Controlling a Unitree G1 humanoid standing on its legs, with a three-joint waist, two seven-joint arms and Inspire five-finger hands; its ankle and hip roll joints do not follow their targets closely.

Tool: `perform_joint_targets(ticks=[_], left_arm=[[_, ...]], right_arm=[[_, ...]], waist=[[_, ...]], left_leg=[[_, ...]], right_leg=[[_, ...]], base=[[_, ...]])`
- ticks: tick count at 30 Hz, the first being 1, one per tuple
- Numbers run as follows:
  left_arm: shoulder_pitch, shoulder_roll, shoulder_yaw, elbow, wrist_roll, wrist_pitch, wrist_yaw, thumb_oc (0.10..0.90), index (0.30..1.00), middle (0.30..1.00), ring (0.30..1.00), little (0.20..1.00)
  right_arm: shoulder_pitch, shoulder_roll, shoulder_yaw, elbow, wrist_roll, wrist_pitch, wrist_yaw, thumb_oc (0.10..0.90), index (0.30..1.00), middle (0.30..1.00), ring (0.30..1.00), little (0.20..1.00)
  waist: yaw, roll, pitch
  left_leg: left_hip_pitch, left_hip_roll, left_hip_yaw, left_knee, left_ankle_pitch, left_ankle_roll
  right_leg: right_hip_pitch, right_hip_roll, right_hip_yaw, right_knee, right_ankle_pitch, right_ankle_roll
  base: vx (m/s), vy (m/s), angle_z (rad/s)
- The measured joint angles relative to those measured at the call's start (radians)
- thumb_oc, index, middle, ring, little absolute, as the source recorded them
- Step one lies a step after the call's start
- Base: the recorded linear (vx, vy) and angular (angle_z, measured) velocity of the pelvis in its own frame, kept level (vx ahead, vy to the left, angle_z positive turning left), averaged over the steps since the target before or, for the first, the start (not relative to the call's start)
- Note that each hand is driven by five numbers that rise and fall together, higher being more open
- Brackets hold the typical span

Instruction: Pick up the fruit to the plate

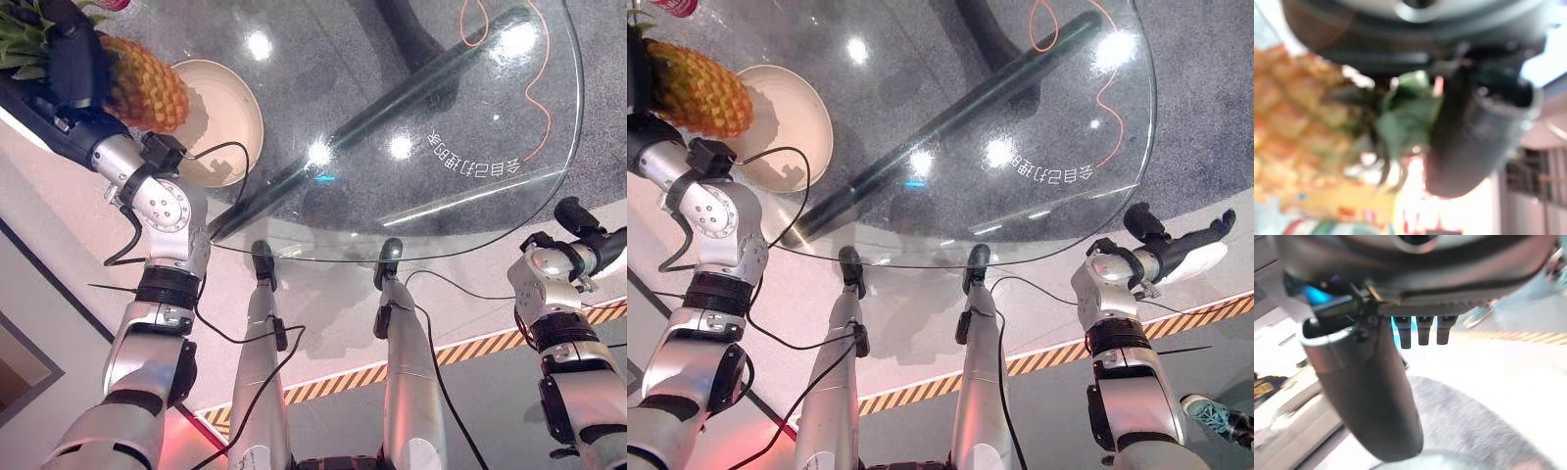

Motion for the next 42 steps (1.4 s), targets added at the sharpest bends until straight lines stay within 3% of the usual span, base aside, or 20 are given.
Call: perform_joint_targets(ticks=[5, 10, 14, 18, 29, 36, 42], left_arm=[[-0.034, 0.038, -0.034, 0.075, 0.051, 0.001, 0.049, 0.1, 0.3, 0.3, 0.3, 0.2], [-0.036, 0.045, -0.044, 0.088, 0.086, 0.004, 0.055, 0.1, 0.3, 0.3, 0.3, 0.2], [-0.041, 0.058, -0.079, 0.1, 0.096, 0.02, 0.051, 0.1, 0.3, 0.3, 0.3, 0.2], [-0.041, 0.065, -0.113, 0.1, 0.101, 0.029, 0.037, 0.1, 0.3, 0.3, 0.3, 0.2], [-0.069, 0.065, -0.125, 0.145, 0.1, 0.055, -0.017, 0.1, 0.3, 0.3, 0.3, 0.2], [-0.087, 0.066, -0.16, 0.192, 0.097, 0.056, -0.075, 0.1, 0.3, 0.3, 0.3, 0.2], [-0.089, 0.067, -0.161, 0.204, 0.094, 0.056, -0.1, 0.1, 0.3, 0.3, 0.3, 0.2]], right_arm=[[-0.012, 0.0, -0.01, 0.176, 0.109, 0.013, 0.141, 0.8, 0.9, 0.9, 0.9, 0.9], [-0.012, 0.004, -0.01, 0.285, 0.202, 0.086, 0.317, 0.8, 0.9, 0.9, 0.9, 0.9], [-0.011, 0.013, -0.001, 0.344, 0.211, 0.164, 0.438, 0.8, 0.9, 0.9, 0.9, 0.9], [0.001, 0.036, -0.001, 0.358, 0.21, 0.199, 0.508, 0.8, 0.9, 0.9, 0.9, 0.9], [0.005, 0.051, 0.021, 0.359, 0.197, 0.236, 0.575, 0.8, 0.9, 0.9, 0.9, 0.9], [0.004, 0.059, 0.022, 0.358, 0.188, 0.233, 0.575, 0.8, 0.9, 0.9, 0.9, 0.9], [0.004, 0.074, 0.023, 0.358, 0.163, 0.228, 0.575, 0.8, 0.9, 0.9, 0.9, 0.9]], waist=[[-0.001, -0.009, 0.0], [0.002, -0.014, 0.0], [0.003, -0.019, 0.0], [0.001, -0.021, -0.001], [-0.002, -0.03, -0.001], [-0.005, -0.051, -0.002], [-0.012, -0.051, -0.002]], left_leg=[[0.0, 0.003, -0.001, 0.0, 0.0, 0.0], [0.0, 0.008, -0.002, 0.0, 0.003, -0.004], [0.0, 0.013, -0.004, 0.0, 0.006, -0.007], [0.001, 0.016, -0.005, 0.0, 0.008, -0.008], [0.003, 0.025, -0.005, 0.0, 0.012, -0.012], [0.002, 0.026, -0.005, 0.0, 0.012, -0.012], [0.002, 0.027, -0.004, -0.001, 0.012, -0.011]], right_leg=[[0.001, 0.003, 0.0, -0.001, 0.001, -0.001], [0.003, 0.008, -0.006, -0.002, 0.003, -0.004], [0.005, 0.014, -0.009, -0.002, 0.006, -0.008], [0.005, 0.017, -0.01, -0.002, 0.008, -0.011], [0.006, 0.026, -0.01, -0.004, 0.014, -0.018], [0.008, 0.028, -0.01, -0.015, 0.018, -0.018], [0.018, 0.03, -0.012, -0.035, 0.028, -0.015]], base=[[0.0, -0.023, -0.01], [0.0, -0.022, 0.0], [0.0, 0.0, 0.0], [0.0, 0.0, 0.0], [0.0, 0.0, 0.0], [0.0, 0.0, 0.0], [0.0, 0.0, 0.0]])
